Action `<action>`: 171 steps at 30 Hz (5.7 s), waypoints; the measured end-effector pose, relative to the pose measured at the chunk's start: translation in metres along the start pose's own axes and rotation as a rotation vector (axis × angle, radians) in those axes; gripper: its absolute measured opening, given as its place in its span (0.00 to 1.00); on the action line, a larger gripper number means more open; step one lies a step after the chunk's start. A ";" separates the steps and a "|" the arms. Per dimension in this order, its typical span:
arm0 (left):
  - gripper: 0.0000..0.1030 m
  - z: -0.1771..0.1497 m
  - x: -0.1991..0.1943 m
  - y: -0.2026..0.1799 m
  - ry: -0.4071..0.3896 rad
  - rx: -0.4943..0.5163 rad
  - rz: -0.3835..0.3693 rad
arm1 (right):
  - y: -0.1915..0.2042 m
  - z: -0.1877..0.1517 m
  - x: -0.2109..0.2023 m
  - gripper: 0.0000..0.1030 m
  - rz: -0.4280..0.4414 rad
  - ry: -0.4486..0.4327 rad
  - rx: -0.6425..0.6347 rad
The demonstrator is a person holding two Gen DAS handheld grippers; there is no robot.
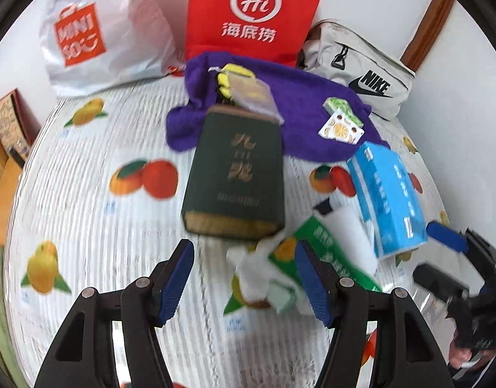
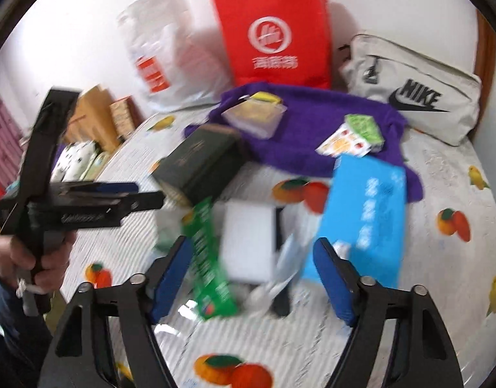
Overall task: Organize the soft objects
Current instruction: 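Move both open tools back toward the remaining items, then grasp the green wrapper with the right tool while the left reaches toward the white cloths, then lift the white glove with the left tool while the right holds the green wrapper, then carry the white glove and green wrapper over the purple towel with both tools, then open both tools to drop the glove and wrapper onto the towel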
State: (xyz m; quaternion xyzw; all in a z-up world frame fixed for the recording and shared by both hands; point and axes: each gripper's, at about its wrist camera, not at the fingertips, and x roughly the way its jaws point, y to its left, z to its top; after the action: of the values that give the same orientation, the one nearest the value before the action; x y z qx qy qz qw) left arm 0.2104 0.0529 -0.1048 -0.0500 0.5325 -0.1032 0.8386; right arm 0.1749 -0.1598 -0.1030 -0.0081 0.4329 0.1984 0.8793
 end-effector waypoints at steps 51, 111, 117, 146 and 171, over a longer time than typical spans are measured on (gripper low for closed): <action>0.24 -0.027 0.048 -0.007 0.015 -0.038 -0.113 | -0.011 -0.055 -0.025 0.04 -0.029 -0.027 -0.011; 0.12 0.062 -0.091 -0.025 -0.289 0.028 0.011 | -0.077 0.056 -0.053 0.04 -0.180 -0.145 0.128; 0.12 0.080 -0.085 -0.025 -0.291 0.029 0.019 | -0.089 0.072 -0.041 0.04 -0.176 -0.140 0.138; 0.12 0.173 0.000 -0.022 -0.224 0.040 0.016 | -0.139 0.143 0.044 0.04 -0.211 -0.085 0.134; 0.12 0.232 0.107 -0.053 -0.061 0.101 -0.055 | -0.167 0.158 0.138 0.07 -0.146 0.119 0.153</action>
State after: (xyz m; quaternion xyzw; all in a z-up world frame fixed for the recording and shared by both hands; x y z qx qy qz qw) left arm 0.4573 -0.0286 -0.0894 -0.0251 0.4991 -0.1512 0.8529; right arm 0.4292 -0.2374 -0.1362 0.0156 0.4964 0.0993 0.8623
